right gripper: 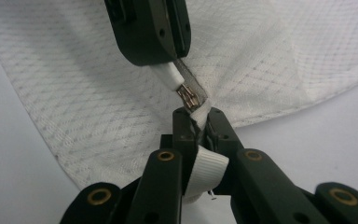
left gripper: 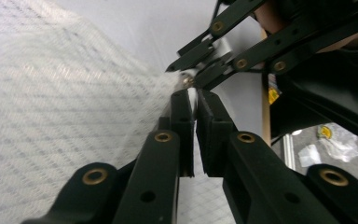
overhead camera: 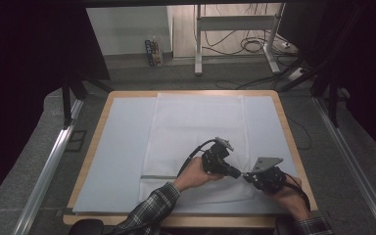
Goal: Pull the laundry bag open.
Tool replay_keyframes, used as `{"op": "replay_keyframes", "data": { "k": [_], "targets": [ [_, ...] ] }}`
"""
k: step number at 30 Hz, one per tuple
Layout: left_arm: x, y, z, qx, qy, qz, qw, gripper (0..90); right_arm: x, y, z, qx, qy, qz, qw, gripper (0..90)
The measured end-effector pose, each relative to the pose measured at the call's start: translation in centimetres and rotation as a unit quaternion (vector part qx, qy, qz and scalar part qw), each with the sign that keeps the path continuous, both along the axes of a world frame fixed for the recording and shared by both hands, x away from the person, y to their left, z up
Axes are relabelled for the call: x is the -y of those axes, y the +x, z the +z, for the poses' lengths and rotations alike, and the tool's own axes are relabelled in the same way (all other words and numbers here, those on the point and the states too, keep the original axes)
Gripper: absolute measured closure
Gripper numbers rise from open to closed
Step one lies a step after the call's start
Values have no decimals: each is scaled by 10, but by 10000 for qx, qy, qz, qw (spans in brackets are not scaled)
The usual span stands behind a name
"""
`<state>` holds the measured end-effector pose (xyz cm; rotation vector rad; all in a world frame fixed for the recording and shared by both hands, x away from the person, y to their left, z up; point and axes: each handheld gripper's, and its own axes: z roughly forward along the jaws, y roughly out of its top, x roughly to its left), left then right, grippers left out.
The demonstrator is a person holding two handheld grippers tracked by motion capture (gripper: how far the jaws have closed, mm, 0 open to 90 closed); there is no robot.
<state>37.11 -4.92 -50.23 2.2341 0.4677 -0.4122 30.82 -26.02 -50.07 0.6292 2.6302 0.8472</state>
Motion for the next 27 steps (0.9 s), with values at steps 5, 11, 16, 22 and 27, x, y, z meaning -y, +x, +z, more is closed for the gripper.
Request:
{"op": "replay_keyframes", "data": {
  "k": [5, 11, 16, 22, 27],
  "targets": [
    [1, -2, -3, -14, 33, 6, 10000, 791, 0, -1, 1, 44, 16, -31, 10000, 835],
    [5, -4, -2, -90, -42, 123, 9999, 788, 0, -1, 2, 89, 13, -36, 10000, 833],
    [7, -5, -1, -7, 85, 68, 9999, 832, -1, -2, 3, 114, -5, -45, 9999, 832],
    [9, -10, 2, 156, 198, 80, 9997, 840, -1, -2, 2, 90, -20, -47, 9999, 829],
    [12, -12, 2, 267, 241, 128, 9993, 842, -1, -2, 2, 101, -25, -63, 9999, 828]
  ]
}}
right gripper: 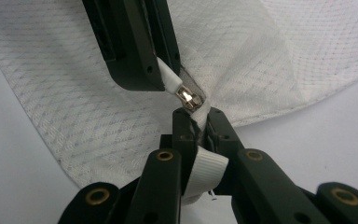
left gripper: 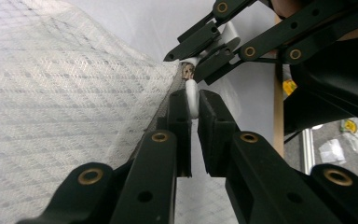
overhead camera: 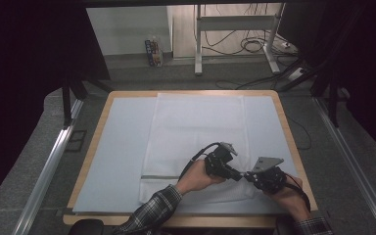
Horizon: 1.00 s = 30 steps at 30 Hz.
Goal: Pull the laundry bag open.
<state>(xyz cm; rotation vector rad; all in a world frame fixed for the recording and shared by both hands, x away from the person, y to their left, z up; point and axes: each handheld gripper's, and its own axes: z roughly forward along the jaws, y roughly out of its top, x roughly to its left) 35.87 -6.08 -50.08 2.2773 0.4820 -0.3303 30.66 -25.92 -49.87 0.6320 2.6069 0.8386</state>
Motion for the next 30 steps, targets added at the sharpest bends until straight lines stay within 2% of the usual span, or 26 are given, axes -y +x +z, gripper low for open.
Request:
{"op": "replay_keyframes", "data": {
  "k": [3, 5, 8, 12, 15, 17, 20, 30],
  "targets": [
    [0, -1, 0, 114, 30, -24, 9999, 865, 0, 0, -1, -13, -18, 19, 10000, 827],
    [-1, -2, -1, 114, -41, 37, 9999, 872, 0, 0, -1, -53, 11, -17, 10000, 829],
    [-2, -2, -1, 151, -36, 32, 9999, 876, 1, 1, 0, -54, 43, -35, 10000, 835],
    [-4, -2, 0, 209, 38, -43, 9998, 877, 1, 1, 0, -104, 27, -54, 9999, 842],
    [-6, -3, 0, 261, 66, -77, 9996, 877, 1, 1, -1, -173, 111, -22, 9998, 843],
    [-8, -4, -1, 336, 181, -35, 9993, 877, 1, 1, -2, -191, 30, -62, 9998, 845],
    [-16, -2, -3, 259, 141, 32, 9996, 877, 5, 2, -3, -255, 42, -147, 9996, 847],
    [-30, -3, -4, 245, 141, 51, 9996, 876, 5, 2, -3, -273, 69, -149, 9995, 847]
  ]
}}
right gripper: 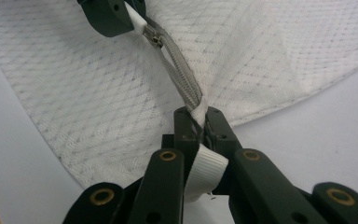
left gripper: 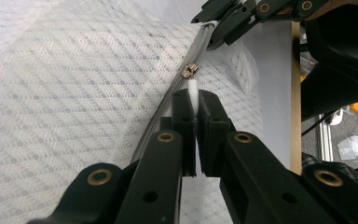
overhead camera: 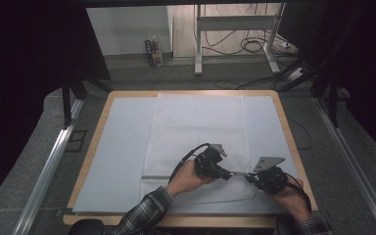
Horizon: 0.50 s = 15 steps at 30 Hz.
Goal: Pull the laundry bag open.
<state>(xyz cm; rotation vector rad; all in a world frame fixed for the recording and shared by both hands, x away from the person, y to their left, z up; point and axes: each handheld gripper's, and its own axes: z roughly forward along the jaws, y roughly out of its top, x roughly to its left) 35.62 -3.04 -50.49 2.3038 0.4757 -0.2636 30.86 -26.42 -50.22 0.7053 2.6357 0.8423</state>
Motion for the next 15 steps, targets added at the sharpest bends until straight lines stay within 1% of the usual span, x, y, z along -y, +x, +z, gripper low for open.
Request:
{"op": "replay_keyframes", "data": {
  "k": [1, 3, 5, 8, 9, 11, 15],
  "targets": [
    [-1, 0, 0, 14, 31, -18, 10000, 876, 0, 0, 0, -6, 4, 1, 10000, 847],
    [-1, -1, 0, 36, 20, -14, 10000, 876, 0, 0, 0, -5, 8, 6, 10000, 847],
    [-2, -1, -1, 99, 64, 3, 9999, 876, 0, 0, 0, 1, -11, 11, 10000, 846],
    [-6, -2, -2, 65, 34, 44, 10000, 876, 0, 0, -1, -13, -14, -1, 10000, 846],
    [-7, -2, -2, 86, 57, 37, 9999, 876, 0, 0, -1, -2, -24, 6, 10000, 847],
    [-10, -2, -2, 19, 34, 68, 10000, 875, 0, 0, -1, 2, -33, 9, 10000, 846],
    [-16, -1, -2, 0, 24, 115, 9999, 875, 0, 0, 0, 8, -17, -22, 10000, 847]
  ]
}}
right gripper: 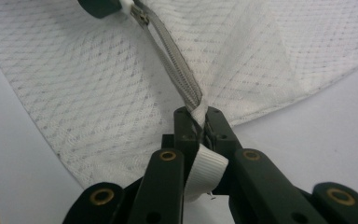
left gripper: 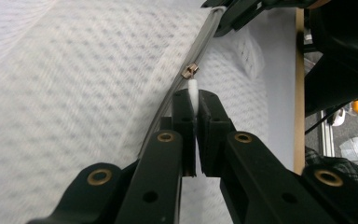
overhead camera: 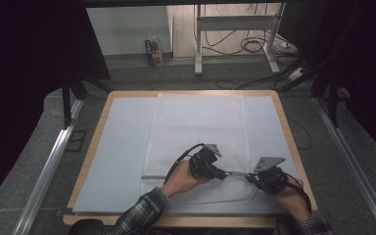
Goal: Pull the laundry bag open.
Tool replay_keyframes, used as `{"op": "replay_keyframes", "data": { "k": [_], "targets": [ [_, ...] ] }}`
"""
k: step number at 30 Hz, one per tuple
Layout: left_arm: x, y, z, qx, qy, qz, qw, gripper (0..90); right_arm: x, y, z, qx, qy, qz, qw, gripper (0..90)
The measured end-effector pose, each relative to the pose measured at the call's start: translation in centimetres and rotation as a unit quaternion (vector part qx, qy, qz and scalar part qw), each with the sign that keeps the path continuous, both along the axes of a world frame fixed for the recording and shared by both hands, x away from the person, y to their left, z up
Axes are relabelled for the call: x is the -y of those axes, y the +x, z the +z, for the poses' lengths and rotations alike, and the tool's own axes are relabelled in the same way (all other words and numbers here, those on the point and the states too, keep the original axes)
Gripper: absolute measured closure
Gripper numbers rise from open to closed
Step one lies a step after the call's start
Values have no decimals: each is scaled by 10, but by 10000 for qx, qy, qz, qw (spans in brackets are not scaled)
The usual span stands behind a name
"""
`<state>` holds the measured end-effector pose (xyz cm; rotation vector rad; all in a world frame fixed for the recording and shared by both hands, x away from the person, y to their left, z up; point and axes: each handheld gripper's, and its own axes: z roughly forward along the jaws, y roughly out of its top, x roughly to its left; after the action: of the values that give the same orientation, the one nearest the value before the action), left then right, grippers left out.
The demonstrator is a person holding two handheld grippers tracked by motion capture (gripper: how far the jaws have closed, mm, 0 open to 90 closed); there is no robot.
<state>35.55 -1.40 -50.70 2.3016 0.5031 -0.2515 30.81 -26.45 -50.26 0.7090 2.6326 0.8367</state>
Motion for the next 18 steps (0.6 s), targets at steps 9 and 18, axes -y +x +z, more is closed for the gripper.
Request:
{"op": "replay_keyframes", "data": {
  "k": [9, 18],
  "targets": [
    [-14, -3, 1, -27, 25, 141, 9999, 875, 0, 0, 0, -12, 14, -8, 10000, 846],
    [-29, -6, -3, -29, -16, 343, 9994, 875, 0, 0, 0, 15, -27, 5, 10000, 845]
  ]
}}
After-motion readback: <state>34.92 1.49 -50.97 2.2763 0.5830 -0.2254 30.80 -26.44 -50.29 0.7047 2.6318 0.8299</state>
